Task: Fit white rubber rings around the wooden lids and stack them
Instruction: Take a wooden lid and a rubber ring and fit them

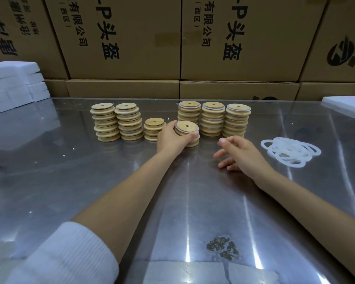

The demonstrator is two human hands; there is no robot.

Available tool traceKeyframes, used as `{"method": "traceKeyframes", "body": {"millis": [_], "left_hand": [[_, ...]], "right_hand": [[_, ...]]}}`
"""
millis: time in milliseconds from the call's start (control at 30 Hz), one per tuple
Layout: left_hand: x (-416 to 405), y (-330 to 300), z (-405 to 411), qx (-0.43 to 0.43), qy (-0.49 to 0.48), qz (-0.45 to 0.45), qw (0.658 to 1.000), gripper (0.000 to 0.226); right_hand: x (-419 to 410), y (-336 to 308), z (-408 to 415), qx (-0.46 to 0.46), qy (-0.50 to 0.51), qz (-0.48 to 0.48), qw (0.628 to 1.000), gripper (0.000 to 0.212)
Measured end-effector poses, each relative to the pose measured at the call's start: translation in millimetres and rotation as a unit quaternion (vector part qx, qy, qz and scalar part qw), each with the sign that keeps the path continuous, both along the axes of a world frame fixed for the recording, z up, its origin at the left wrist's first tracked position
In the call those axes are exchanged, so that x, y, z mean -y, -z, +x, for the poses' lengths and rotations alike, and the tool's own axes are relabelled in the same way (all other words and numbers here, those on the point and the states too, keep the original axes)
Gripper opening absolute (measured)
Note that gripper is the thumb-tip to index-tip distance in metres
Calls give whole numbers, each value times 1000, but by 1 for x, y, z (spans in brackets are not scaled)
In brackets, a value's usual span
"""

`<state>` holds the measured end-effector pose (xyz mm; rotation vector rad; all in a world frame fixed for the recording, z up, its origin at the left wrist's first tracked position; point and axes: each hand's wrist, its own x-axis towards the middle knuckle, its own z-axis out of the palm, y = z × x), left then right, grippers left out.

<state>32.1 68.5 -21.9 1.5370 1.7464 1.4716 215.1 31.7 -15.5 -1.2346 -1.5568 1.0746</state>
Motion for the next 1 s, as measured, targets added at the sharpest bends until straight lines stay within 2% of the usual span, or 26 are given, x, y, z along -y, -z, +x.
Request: {"method": "traceKeyframes", "body": {"millis": [233, 333, 400, 433, 500, 600, 667, 733, 800, 900, 1000], "left_hand": [[-2, -2, 5, -22, 2, -50, 998, 47], [1, -2, 4, -32, -1, -49, 998, 69], [4, 0, 1, -73, -10, -54, 996, 89], [6, 1, -2, -109, -15, -61, 992, 97], [9, 2, -10, -183, -24, -70, 980, 109], [12, 2, -28, -288, -44, -77, 954, 116], [13, 2, -42, -344, -58, -84, 934, 107], [13, 2, -53, -376, -58, -92, 920, 92], [13, 2, -58, -383, -53, -91, 918, 79], [14, -1, -61, -401, -60, -51, 913, 61], [19, -6, -61, -427, -101, 7, 898, 36]], "right_hand": [[0, 0, 1, -2, -13, -3, 1000, 10], [-1, 0, 2, 21, -8, 7, 1000, 7], [-3, 1, 7, 106, 29, 62, 992, 8], [-4, 1, 11, 173, 55, 101, 978, 7], [-5, -1, 20, 320, 109, 162, 927, 5], [-9, -1, 31, 512, 176, 184, 820, 29], [-11, -2, 36, 582, 203, 124, 777, 43], [-12, -3, 39, 587, 218, 63, 777, 48], [-14, -4, 42, 581, 222, 55, 781, 40], [-15, -7, 42, 596, 223, 78, 767, 21], [-14, -10, 42, 567, 234, 66, 787, 18]]}}
